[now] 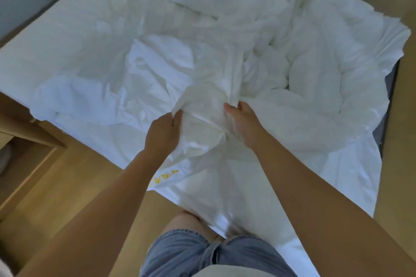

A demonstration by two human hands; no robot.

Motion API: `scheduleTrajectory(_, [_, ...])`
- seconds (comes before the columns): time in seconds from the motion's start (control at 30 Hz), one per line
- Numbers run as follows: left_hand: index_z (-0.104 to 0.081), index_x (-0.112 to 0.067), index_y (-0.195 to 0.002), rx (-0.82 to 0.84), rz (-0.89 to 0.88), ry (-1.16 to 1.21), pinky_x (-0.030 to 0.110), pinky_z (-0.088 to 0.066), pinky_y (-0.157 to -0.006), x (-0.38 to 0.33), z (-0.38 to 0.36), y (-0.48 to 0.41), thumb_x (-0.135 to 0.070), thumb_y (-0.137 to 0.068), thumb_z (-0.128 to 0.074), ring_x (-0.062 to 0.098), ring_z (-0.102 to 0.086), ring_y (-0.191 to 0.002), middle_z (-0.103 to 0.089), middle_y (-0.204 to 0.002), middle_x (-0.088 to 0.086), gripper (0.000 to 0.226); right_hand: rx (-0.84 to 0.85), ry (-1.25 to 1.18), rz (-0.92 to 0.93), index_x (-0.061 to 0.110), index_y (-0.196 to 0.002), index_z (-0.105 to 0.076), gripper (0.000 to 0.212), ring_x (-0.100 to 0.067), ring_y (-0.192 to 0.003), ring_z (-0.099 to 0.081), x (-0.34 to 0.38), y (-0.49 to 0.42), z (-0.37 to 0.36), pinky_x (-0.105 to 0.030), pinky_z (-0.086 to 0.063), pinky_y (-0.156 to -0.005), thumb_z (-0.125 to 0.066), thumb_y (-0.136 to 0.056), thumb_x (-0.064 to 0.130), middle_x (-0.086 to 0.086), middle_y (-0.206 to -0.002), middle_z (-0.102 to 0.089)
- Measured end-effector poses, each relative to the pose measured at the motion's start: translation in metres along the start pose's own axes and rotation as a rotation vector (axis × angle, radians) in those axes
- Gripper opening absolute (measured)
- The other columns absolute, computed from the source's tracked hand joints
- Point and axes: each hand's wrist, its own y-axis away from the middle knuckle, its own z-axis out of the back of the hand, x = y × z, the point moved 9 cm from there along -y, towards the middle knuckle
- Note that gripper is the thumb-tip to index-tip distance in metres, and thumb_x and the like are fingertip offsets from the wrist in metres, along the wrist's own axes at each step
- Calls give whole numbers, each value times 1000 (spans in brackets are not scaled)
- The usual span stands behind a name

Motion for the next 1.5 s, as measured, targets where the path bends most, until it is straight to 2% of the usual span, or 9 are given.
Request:
scheduleTrajectory(0.17, [-59, -6, -120, 386, 384, 615, 33, -45, -89, -23, -35, -10, -77, -78, -44, 28, -59, -107, -64, -114, 11, 84, 236, 654, 319, 14, -133, -45, 43, -27, -112, -55, 32, 16, -74, -40, -44, -96, -47, -89, 15, -9, -123, -58])
scheduleTrajectory(0.3, [-55, -4, -86, 441, 299, 365, 26, -40, -58, -43, -51, -34, -35, -76, -72, 23, -55, -75, -58, -82, 8, 36, 398, 791, 427, 12, -142, -36, 57, -23, -124, -44, 16, 38, -96, -33, -41, -100, -47, -86, 7, -8, -139, -43])
scheduleTrajectory(0.4, [-53, -3, -83, 398, 181, 178, 33, -43, -66, -43, -50, -51, -14, -85, -52, 29, -55, -77, -56, -83, 13, 11, 283, 414, 221, 20, -122, -54, 41, -7, -101, -52, -9, 38, -70, -16, -42, -80, -50, -84, 4, 11, -111, -56])
scheduleTrajectory(0.5, [-57, 3, -100, 469, 87, 182, 38, -48, -81, -46, -56, -51, -20, -91, -47, 36, -58, -97, -62, -105, 19, 27, -3, -100, -142, 13, -93, -62, 8, -18, -87, -61, -41, 19, -35, -32, -53, -83, -57, -89, 16, -5, -97, -66])
scheduleTrajectory(0.8, [-59, -3, -102, 536, 29, 194, 37, -47, -82, -30, -71, -29, -23, -94, -45, 28, -59, -92, -62, -95, 11, 26, 139, -490, -789, 0, -100, -68, 55, -29, -94, -66, -56, -1, -69, -44, -54, -73, -80, -69, 44, -16, -108, -69])
scheduleTrajectory(1.07, [-53, -6, -90, 489, 29, -102, 30, -40, -72, -22, -56, -61, -28, -92, -43, 25, -52, -82, -52, -81, 4, 24, -645, -595, -162, 13, -121, -55, 50, -24, -88, -63, -29, -7, 29, -33, -56, -67, -62, -75, -8, -6, -106, -65])
scheduleTrajectory(1.2, [-53, -2, -101, 276, 37, 90, 30, -39, -72, -24, -37, -67, -12, -93, -39, 26, -52, -86, -53, -91, 6, 19, -859, -14, 132, 2, -111, -56, 40, -29, -103, -62, 23, 17, 125, -33, -49, -89, -65, -72, -3, -9, -102, -65])
scheduleTrajectory(1.37, [-59, -12, -95, 447, 333, 763, 28, -48, -68, -43, -73, -23, -9, -85, -55, 20, -59, -80, -63, -87, 5, 10, -495, 955, 14, 0, -115, -53, 41, -32, -114, -53, 0, 24, 92, -34, -39, -90, -65, -84, 24, -19, -117, -58])
scheduleTrajectory(1.5, [-57, -13, -87, 604, 117, 383, 29, -50, -66, -61, -97, 3, -17, -71, -75, 21, -62, -80, -64, -85, 3, 24, -347, 710, 142, 5, -126, -48, 58, -24, -112, -54, -32, 45, 44, -19, -35, -82, -74, -77, 23, -10, -122, -57])
